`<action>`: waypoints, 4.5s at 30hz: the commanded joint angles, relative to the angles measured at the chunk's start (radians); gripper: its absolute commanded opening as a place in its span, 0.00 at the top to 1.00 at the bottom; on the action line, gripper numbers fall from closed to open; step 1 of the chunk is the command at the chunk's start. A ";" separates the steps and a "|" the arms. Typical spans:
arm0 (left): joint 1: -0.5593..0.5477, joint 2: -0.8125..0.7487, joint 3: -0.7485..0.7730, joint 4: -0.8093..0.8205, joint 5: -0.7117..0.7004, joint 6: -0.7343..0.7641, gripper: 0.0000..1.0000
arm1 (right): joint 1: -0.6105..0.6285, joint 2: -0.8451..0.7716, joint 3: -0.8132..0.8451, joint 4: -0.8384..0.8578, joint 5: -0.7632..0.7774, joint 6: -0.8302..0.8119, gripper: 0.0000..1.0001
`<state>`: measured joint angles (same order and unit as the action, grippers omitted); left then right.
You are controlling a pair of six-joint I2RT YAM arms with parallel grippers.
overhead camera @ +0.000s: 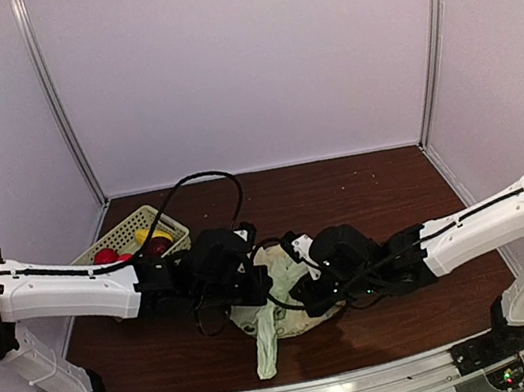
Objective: Untie the knot of the plastic bag and take out the fruit
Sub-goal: Untie the bag handles from the takeout bag.
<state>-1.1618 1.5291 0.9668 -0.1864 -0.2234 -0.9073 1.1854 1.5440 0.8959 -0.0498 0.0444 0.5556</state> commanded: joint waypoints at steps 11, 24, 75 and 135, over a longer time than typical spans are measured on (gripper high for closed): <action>0.027 -0.185 -0.082 0.061 -0.038 -0.015 1.00 | 0.008 -0.192 -0.014 -0.072 0.110 0.004 1.00; 0.031 -0.240 -0.301 0.242 0.030 -0.108 1.00 | 0.012 -0.251 -0.262 -0.008 0.034 0.103 1.00; 0.035 -0.224 -0.273 0.339 0.084 -0.091 1.00 | 0.000 -0.145 0.024 -0.204 0.111 -0.018 1.00; -0.013 0.039 0.129 -0.157 0.033 0.141 0.15 | 0.000 -0.353 -0.122 -0.198 0.088 0.053 0.38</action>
<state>-1.1725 1.5494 1.0748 -0.3374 -0.1879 -0.7452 1.1889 1.1793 0.7429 -0.2218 0.1131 0.6128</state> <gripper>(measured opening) 0.921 0.612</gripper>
